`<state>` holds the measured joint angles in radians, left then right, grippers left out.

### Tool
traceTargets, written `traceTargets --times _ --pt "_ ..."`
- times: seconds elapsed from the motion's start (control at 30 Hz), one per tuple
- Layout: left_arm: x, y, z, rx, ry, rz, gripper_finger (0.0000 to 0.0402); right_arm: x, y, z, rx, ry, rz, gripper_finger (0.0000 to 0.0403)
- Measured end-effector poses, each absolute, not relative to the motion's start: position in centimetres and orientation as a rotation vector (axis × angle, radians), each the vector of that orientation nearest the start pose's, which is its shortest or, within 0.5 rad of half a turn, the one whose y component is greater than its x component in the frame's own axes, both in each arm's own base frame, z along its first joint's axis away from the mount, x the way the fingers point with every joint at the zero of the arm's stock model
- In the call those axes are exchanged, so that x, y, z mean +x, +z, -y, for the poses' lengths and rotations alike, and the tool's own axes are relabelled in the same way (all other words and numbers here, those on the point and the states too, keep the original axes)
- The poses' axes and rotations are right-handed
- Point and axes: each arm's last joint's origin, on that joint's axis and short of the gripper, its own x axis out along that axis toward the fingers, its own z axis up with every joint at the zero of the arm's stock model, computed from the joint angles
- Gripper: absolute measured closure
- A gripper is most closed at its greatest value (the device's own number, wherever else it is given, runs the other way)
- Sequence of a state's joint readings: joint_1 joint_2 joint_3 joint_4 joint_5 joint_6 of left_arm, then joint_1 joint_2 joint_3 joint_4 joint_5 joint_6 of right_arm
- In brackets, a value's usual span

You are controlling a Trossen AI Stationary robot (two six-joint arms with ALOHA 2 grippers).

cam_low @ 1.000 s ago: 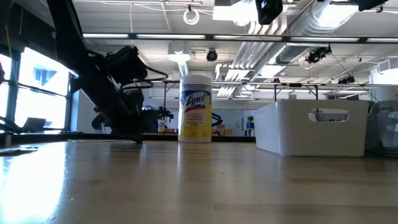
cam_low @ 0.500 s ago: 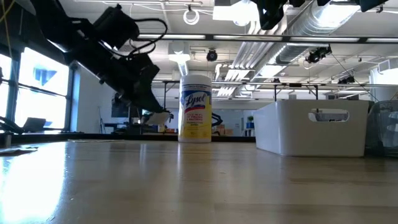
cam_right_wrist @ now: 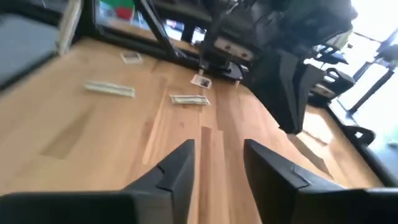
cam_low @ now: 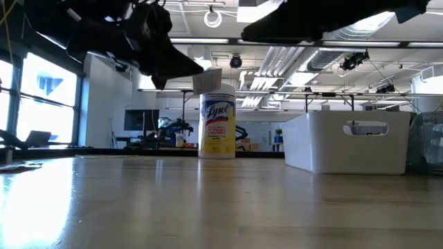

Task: Pick & Place First Aid Supplies
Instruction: Put the blue alcohol pad into the black bin

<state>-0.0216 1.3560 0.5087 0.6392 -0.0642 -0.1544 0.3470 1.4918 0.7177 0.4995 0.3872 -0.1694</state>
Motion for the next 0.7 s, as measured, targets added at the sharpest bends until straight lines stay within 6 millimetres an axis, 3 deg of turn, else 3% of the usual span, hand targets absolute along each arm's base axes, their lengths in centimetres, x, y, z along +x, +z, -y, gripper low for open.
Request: traceTargets --times 0.2,0.33,0.47,0.7 --pt "26.6 19.9 1.1 -0.149 -0.1 -0.199 0.0401 32.4 21.5 -11.2 -0.482 -0.188 -0.349 0.0214" --pt "26.5 20.0 1.5 -0.154 -0.221 -0.204 0.0401 33.5 21.3 -12.2 -0.585 -0.255 -0.399 0.0198" --pt "26.5 20.2 1.6 -0.16 -0.268 -0.185 0.0401 34.2 20.4 -12.2 -0.577 -0.191 -0.421 0.0201" --pt "26.5 20.5 1.9 -0.165 -0.362 -0.163 0.0401 34.6 20.0 -11.5 -0.559 -0.239 -0.433 0.0241"
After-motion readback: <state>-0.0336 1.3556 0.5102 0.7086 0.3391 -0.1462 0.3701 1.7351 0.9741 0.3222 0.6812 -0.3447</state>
